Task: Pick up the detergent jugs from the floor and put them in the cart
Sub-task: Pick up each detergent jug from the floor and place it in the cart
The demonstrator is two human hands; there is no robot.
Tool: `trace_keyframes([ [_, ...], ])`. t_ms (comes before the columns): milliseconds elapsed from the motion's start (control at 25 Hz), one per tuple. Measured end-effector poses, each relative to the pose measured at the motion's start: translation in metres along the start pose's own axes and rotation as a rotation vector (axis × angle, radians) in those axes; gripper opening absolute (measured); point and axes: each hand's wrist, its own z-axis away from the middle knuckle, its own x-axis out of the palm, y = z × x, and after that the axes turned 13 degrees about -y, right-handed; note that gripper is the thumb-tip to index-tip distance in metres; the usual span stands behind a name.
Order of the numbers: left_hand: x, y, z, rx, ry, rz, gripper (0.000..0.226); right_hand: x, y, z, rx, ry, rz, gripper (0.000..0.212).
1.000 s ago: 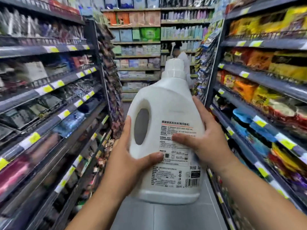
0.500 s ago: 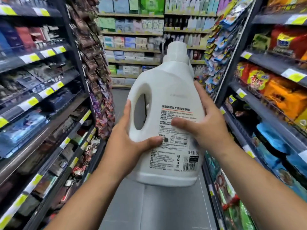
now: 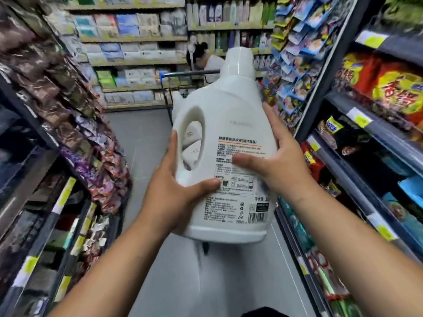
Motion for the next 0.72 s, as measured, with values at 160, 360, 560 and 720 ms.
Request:
trace_keyframes([
  [160, -0.003, -0.038, -0.090, -0.048, -0.022, -0.044, 0.129, -0.019, 0.056, -0.079, 0.057, 0.021, 0.022, 0.098],
  [360, 0.017, -0.104, -0.194, -0.141, 0.022, -0.033, 0.125, -0.053, 0.149, -0.172, 0.149, -0.051, -0.006, 0.105],
  [560, 0.055, -0.165, -0.278, -0.278, 0.081, 0.060, 0.127, -0.094, 0.234, -0.252, 0.330, -0.170, 0.116, 0.114],
  [720, 0.077, -0.202, -0.315, -0.393, 0.086, 0.083, 0.128, -0.116, 0.285, -0.291, 0.406, -0.278, 0.264, 0.115],
])
